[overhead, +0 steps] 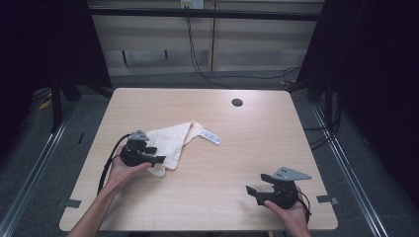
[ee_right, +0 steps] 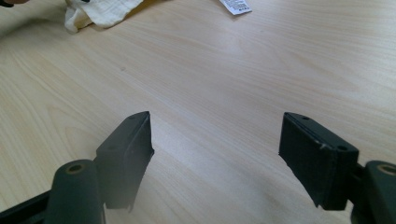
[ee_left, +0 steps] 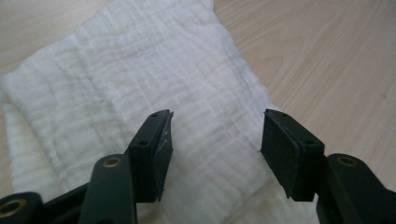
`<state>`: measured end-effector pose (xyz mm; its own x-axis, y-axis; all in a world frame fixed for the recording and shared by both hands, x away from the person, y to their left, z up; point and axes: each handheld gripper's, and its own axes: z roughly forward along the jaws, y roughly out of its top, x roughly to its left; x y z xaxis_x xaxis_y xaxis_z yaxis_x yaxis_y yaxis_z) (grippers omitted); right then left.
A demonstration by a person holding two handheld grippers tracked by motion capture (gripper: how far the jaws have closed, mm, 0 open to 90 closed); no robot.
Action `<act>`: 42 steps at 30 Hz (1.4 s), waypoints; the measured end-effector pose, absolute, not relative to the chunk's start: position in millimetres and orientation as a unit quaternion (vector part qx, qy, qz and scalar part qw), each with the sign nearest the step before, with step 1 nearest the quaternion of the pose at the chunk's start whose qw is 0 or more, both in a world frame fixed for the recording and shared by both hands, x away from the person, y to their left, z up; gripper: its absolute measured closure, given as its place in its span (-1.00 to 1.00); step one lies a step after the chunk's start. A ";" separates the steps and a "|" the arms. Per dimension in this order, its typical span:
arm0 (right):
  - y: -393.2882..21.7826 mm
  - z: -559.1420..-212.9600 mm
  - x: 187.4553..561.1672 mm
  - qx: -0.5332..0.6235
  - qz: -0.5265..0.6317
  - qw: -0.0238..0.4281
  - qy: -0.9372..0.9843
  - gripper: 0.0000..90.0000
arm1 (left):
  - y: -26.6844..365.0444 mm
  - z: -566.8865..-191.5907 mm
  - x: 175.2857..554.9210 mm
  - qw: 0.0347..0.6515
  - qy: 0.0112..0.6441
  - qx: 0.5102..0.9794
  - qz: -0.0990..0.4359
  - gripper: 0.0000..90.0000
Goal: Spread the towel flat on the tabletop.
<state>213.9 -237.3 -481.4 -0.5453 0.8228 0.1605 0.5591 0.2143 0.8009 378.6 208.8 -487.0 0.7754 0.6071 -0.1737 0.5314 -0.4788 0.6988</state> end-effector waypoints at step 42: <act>-236.1 -481.5 214.2 0.437 0.435 0.141 0.775 -0.46 | 196.6 -485.6 352.7 0.397 0.296 0.869 0.010 0.87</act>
